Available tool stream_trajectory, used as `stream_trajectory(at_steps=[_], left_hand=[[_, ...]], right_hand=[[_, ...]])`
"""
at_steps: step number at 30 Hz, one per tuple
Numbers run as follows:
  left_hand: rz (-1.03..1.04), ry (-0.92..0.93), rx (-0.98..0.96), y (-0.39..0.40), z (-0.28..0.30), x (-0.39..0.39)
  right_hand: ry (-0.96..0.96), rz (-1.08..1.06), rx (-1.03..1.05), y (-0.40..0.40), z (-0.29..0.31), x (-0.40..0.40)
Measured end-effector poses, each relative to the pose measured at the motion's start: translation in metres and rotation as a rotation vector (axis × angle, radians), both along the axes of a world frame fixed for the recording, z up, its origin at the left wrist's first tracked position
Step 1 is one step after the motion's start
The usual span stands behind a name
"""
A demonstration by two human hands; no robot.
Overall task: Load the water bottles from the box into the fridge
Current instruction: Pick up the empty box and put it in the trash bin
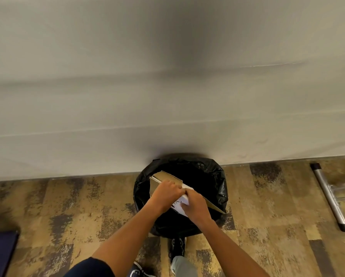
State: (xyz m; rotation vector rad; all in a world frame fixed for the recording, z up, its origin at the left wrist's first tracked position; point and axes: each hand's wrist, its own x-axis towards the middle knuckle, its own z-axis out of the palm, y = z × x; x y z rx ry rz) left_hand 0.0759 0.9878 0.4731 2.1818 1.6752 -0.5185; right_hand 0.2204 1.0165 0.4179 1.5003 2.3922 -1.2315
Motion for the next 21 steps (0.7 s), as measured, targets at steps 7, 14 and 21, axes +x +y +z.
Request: stream_trajectory(at_steps=[7,14,21], left_hand=[[0.269,-0.045,0.159,0.006,-0.019,-0.017],[0.609,-0.038,0.188,-0.025,-0.038,-0.044],[0.683,-0.045,0.085,-0.054,-0.056,-0.056]], right_hand=[[-0.062,0.003,0.052,0.010,-0.030,-0.018],[-0.030,-0.021,0.068,0.026,-0.045,-0.051],[-0.019,0.011,0.095,0.038,-0.061,-0.075]])
